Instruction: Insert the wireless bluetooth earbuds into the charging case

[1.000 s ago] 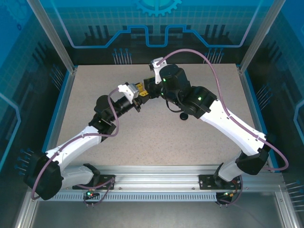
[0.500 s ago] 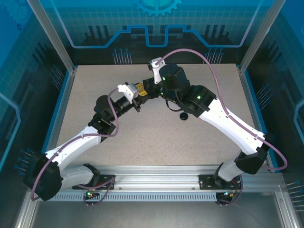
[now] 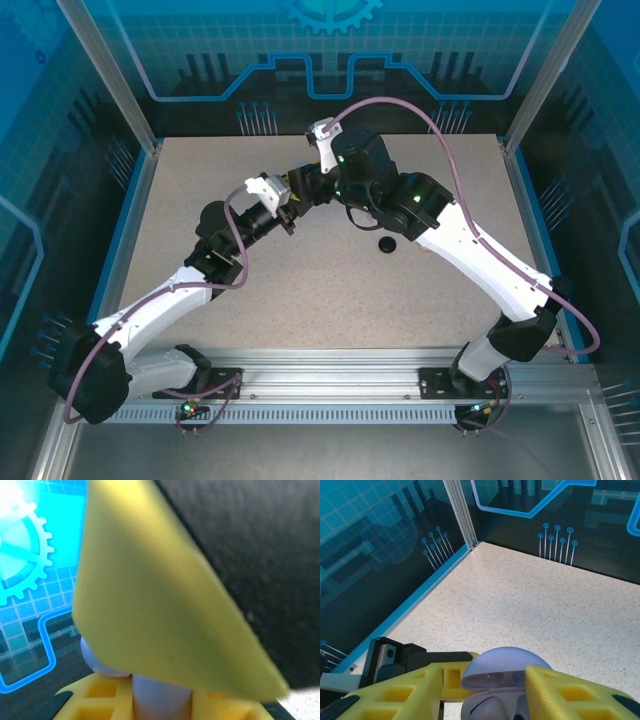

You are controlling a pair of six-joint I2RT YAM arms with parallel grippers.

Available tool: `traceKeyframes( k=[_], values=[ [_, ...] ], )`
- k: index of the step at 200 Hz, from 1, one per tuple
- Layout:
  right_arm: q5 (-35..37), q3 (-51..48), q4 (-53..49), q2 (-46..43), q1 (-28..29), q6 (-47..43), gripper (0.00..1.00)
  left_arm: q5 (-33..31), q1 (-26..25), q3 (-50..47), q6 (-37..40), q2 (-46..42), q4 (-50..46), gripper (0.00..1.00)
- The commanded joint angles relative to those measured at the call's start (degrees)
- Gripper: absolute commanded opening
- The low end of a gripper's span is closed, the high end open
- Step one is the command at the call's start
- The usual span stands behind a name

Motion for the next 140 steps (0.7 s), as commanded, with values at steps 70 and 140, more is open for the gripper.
traceKeyframes(
  k=[70,140],
  values=[
    [-2.9,-1.8,3.9,-8.9,-7.3,7.3,0.65,0.4,-1.1,0.9,0.7,-3.0,4.2,0.0],
    [-1.4,-19.3,1.4,-20.5,-21.2,15.5,0.69,1.0,-1.1,0.2,-0.9,-5.8,4.3,0.0]
  ],
)
